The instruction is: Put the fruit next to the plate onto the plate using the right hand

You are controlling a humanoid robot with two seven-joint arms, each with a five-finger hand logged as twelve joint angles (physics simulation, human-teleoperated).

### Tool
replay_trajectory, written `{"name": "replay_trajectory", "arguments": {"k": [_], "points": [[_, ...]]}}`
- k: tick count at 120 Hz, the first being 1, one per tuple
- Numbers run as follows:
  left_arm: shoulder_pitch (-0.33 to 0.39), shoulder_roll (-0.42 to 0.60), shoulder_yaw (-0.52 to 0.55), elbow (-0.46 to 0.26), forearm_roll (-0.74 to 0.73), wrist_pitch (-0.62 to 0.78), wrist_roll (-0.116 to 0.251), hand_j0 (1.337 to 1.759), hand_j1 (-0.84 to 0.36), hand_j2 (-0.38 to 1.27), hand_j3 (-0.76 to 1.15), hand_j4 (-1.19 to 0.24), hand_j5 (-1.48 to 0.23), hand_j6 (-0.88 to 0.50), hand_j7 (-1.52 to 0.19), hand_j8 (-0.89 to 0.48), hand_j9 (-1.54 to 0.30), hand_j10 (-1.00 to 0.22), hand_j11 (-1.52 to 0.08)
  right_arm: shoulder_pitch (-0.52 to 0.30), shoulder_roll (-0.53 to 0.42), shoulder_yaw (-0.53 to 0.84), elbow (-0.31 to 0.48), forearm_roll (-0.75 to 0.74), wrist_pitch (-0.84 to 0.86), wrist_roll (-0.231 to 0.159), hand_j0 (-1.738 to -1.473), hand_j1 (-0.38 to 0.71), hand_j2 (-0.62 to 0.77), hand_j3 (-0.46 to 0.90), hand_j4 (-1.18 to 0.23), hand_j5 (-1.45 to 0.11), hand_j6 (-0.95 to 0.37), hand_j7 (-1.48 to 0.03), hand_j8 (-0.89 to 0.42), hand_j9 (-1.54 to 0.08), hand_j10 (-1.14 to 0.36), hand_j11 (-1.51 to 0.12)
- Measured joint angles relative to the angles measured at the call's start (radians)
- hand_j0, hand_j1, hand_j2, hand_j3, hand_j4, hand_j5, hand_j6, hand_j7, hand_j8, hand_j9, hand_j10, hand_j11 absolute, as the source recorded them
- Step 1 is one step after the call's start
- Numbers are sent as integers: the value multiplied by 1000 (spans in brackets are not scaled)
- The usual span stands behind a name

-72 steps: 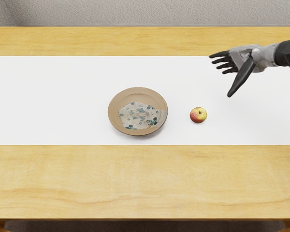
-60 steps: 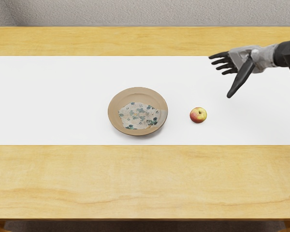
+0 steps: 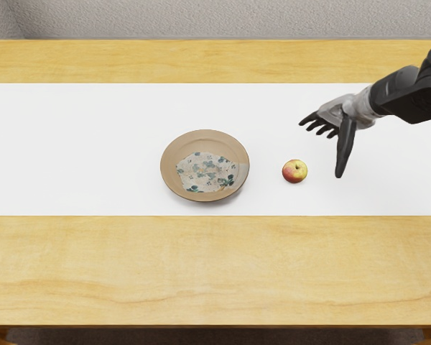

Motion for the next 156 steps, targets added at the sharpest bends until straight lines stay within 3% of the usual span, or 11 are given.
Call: {"name": "replay_trajectory", "arguments": {"k": [12,28,40,94,156], "points": [[0,0,0,0,0,0,0,1658,349,0,0,0,0,-1,0,-1,0,0,0,22,-40,2,166,-76,-153,-54,-1658,-323,-4,0,-24,-29,-25,-28,-24,-29,-23,-29],[0,0,0,0,0,0,0,1658,349,0,0,0,0,-1,0,0,0,0,0,30,-47,-11,286,-158,-338,-78,-1658,-320,-4,0,-27,-32,-28,-32,-27,-32,-26,-32],[0,0,0,0,0,0,0,1658,349,0,0,0,0,-1,0,0,0,0,0,34,1,-78,344,-194,-500,-84,-1658,-319,-4,0,-28,-33,-29,-33,-28,-33,-27,-33],[0,0,0,0,0,0,0,1658,349,0,0,0,0,-1,0,0,0,0,0,14,91,-227,455,-216,-789,-87,-1658,-316,-5,0,-30,-37,-31,-36,-30,-36,-29,-36],[0,0,0,0,0,0,0,1658,349,0,0,0,0,0,0,0,0,0,0,85,186,-377,457,-237,-830,-87,-1658,-309,-6,0,-35,-44,-36,-44,-35,-44,-35,-44]]}}
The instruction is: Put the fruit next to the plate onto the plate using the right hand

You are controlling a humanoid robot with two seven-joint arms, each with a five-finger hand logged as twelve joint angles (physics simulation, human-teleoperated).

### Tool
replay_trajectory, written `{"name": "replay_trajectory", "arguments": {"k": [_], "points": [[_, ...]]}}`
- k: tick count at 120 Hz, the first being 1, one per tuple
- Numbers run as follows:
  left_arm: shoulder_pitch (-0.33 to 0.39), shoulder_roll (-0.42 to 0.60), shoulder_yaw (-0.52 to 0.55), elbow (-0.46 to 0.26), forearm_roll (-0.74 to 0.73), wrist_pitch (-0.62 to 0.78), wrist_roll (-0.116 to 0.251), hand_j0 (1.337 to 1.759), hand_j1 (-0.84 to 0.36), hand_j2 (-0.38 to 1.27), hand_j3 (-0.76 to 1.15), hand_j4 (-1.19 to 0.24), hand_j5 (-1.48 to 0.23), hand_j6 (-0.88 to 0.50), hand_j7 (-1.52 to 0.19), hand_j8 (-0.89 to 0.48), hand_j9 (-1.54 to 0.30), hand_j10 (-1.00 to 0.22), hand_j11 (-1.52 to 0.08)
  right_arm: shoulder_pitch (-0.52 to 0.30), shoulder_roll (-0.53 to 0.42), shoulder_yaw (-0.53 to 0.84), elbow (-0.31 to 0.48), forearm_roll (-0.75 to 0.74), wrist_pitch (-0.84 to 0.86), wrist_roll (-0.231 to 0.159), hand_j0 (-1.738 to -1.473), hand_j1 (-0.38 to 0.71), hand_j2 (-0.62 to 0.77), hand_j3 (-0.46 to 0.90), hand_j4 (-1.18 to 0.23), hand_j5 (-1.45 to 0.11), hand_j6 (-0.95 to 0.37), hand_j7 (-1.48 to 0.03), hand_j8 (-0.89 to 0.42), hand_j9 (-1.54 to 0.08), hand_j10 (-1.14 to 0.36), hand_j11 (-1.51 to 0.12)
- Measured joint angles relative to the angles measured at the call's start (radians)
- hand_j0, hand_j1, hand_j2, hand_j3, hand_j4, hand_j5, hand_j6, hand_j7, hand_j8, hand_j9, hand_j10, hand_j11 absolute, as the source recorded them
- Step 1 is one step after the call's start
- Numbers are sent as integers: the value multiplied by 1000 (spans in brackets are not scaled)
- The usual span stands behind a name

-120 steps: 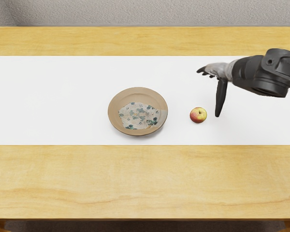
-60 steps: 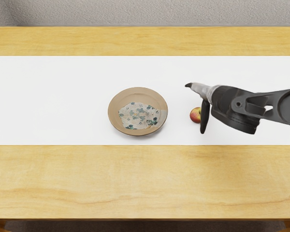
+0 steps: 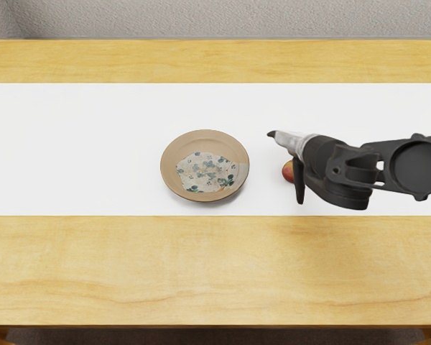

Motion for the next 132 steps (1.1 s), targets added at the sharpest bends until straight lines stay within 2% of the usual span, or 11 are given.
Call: {"name": "replay_trajectory", "arguments": {"k": [36,53,78,132], "points": [[0,0,0,0,0,0,0,1658,349,0,0,0,0,0,0,0,0,0,0,7,32,-75,5,-3,-125,0,-1658,-178,-28,0,-144,-186,-145,-186,-145,-186,-144,-186],[0,0,0,0,0,0,0,1658,349,0,0,0,0,0,0,0,0,0,0,17,36,-78,37,-4,-154,0,-1658,-116,-38,0,-196,-254,-197,-254,-197,-254,-196,-254],[0,0,0,0,0,0,0,1658,349,0,0,0,0,0,0,0,0,0,0,28,30,-79,72,-5,-175,0,-1658,-58,-47,0,-244,-316,-245,-316,-245,-316,-244,-316],[0,0,0,0,0,0,0,1658,349,0,0,0,0,0,0,0,0,0,0,25,6,-127,69,-2,-178,0,-1658,26,-61,0,-314,-408,-315,-407,-315,-408,-314,-407]]}}
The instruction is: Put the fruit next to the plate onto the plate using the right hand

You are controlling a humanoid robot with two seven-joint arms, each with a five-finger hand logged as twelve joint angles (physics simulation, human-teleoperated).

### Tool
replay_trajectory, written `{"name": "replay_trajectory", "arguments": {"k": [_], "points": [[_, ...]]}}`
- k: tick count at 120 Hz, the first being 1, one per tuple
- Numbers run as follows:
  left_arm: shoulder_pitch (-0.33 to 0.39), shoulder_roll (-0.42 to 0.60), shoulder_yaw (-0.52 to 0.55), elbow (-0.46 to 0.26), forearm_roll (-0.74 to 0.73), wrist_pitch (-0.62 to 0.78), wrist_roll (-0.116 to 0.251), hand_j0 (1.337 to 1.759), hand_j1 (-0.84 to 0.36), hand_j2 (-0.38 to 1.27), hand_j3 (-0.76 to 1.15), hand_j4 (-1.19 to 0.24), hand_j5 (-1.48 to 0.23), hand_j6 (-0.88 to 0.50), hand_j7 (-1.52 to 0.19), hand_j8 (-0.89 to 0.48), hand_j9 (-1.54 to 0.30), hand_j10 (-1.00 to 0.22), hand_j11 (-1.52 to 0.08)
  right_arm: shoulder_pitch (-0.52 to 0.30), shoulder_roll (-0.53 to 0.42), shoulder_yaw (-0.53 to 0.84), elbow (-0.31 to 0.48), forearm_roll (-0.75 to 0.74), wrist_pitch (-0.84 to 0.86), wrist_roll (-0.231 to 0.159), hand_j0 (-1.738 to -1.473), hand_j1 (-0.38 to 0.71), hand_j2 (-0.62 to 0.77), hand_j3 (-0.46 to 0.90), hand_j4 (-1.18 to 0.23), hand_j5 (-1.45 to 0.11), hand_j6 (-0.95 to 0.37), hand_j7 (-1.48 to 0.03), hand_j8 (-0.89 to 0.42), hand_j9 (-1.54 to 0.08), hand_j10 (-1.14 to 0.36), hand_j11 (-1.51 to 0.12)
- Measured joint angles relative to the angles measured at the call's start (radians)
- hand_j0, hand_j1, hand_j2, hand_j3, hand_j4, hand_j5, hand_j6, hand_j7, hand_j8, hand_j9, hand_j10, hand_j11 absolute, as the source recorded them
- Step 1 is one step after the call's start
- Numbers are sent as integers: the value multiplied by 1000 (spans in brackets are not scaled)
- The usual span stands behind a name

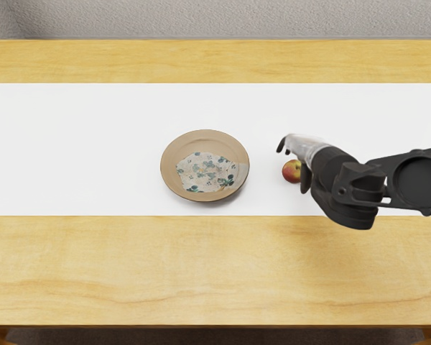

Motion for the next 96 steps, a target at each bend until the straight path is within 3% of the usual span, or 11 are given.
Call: {"name": "replay_trajectory", "arguments": {"k": [52,96], "points": [[0,0,0,0,0,0,0,1658,349,0,0,0,0,0,0,0,0,0,0,-4,5,-32,-49,0,-11,0,-1658,81,-70,0,-359,-466,-360,-466,-360,-466,-359,-466],[0,0,0,0,0,0,0,1658,349,0,0,0,0,0,0,0,0,0,0,-6,77,-69,-98,0,-99,0,-1658,92,-68,0,-371,-481,-371,-481,-371,-481,-371,-480]]}}
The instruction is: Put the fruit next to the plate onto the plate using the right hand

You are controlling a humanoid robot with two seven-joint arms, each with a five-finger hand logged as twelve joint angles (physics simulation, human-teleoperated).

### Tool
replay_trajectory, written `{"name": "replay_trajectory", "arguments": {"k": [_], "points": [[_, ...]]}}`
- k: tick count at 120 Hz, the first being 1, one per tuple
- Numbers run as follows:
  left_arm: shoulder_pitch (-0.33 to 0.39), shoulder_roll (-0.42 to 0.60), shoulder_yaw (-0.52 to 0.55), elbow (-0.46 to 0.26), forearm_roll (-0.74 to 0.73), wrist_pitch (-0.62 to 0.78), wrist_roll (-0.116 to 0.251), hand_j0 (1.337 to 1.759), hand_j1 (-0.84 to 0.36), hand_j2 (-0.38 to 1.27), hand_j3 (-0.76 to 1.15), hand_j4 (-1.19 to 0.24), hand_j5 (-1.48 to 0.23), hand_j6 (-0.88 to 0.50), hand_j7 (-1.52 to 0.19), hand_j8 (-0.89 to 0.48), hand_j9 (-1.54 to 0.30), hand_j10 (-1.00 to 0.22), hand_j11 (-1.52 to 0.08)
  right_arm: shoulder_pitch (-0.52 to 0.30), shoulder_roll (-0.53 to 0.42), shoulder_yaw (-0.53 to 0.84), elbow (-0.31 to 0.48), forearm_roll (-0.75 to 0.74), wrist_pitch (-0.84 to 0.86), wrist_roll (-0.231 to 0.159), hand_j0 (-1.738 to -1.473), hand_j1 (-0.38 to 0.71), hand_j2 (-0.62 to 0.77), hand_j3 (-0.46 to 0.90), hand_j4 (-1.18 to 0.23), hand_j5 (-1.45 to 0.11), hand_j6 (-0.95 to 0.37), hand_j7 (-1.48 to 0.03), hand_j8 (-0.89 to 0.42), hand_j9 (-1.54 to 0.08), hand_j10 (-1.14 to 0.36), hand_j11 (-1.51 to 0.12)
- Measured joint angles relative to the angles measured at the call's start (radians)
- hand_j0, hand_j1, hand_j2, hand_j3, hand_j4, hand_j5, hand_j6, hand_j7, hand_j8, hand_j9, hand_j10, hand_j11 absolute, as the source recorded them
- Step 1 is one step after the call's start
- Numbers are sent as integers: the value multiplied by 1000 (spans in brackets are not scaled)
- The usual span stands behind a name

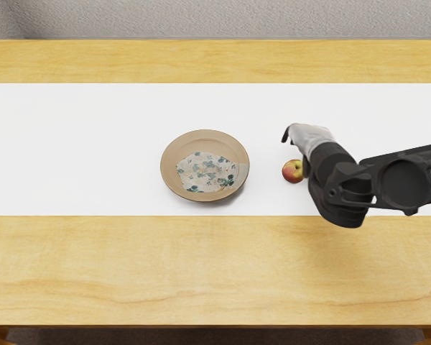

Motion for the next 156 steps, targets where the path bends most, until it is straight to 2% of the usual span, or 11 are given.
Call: {"name": "replay_trajectory", "arguments": {"k": [50,74,114,147,156], "points": [[0,0,0,0,0,0,0,1658,349,0,0,0,0,0,0,0,0,0,0,1,3,1,31,0,-4,0,-1658,107,-89,0,-372,-484,-373,-483,-373,-483,-373,-483],[0,0,0,0,0,0,0,1658,349,0,0,0,0,0,0,0,0,0,0,-30,4,2,26,-1,-4,0,-1658,103,-79,0,-374,-486,-375,-486,-375,-486,-375,-486],[0,0,0,0,0,0,0,1658,349,0,0,0,0,0,0,0,0,0,0,-38,5,3,17,-1,-4,0,-1658,217,-94,0,-472,-614,-473,-614,-473,-614,-473,-614],[0,0,0,0,0,0,0,1658,349,0,0,0,0,0,0,0,0,0,0,-45,19,3,15,-4,-8,-2,-1652,228,-153,-5,-526,-609,-464,-642,-498,-612,-524,-610],[0,0,0,0,0,0,0,1658,349,0,0,0,0,-1,0,0,0,0,0,-52,19,3,11,-8,-10,-1,-1650,220,-121,-1,-553,-583,-462,-645,-521,-591,-548,-590]]}}
